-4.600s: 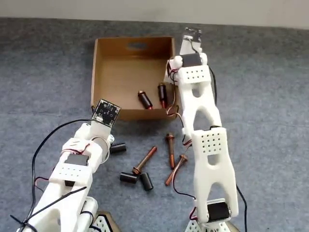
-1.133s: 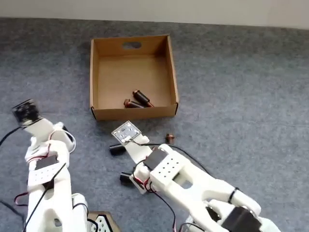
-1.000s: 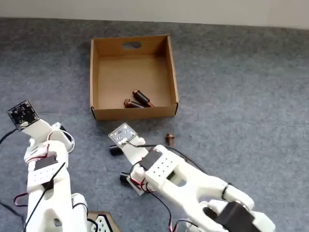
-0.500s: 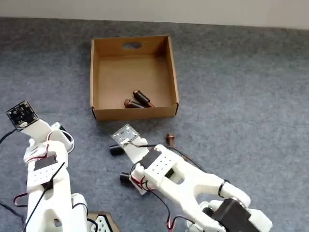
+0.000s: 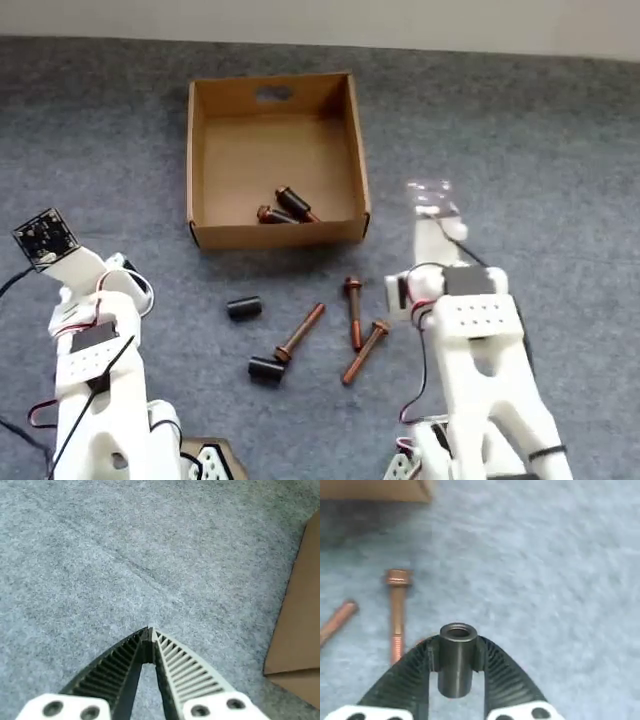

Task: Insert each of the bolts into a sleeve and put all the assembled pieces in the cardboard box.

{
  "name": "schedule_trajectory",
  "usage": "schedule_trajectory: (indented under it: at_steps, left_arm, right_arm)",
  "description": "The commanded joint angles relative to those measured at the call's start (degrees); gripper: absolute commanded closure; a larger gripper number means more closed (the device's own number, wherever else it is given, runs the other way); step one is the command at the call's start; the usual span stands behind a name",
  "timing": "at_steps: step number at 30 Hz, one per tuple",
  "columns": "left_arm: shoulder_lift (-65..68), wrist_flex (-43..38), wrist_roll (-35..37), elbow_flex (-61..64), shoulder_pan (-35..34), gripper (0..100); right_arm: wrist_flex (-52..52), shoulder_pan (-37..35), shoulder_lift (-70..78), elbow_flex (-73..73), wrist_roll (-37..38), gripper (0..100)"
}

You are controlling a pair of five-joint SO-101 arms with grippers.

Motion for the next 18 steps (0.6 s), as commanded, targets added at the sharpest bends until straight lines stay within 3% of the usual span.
schedule_trajectory:
  at_steps: [1,7,10,13,18]
  left_arm:
    - [-0.3,-1.3,0.4,-0.8,-0.2,98]
    - [-0.3,-1.3,0.4,-0.8,-0.2,98]
    - [-0.3,-1.3,0.4,-0.8,-0.2,98]
    - [-0.3,-1.3,0.4,-0.8,-0.2,98]
    - [-0.3,-1.3,0.4,-0.8,-0.2,98]
  right_arm:
    - [0.8,3.1,5.0,-0.1,0.6,99.0]
    - [0.6,3.2,18.7,-0.8,0.8,98.1]
    - [0.6,3.0,22.9,-0.9,0.6,90.1]
    - [0.6,3.0,24.4,-0.9,1.0,83.3]
    - [0.7,3.0,24.3,-0.9,1.0,83.0]
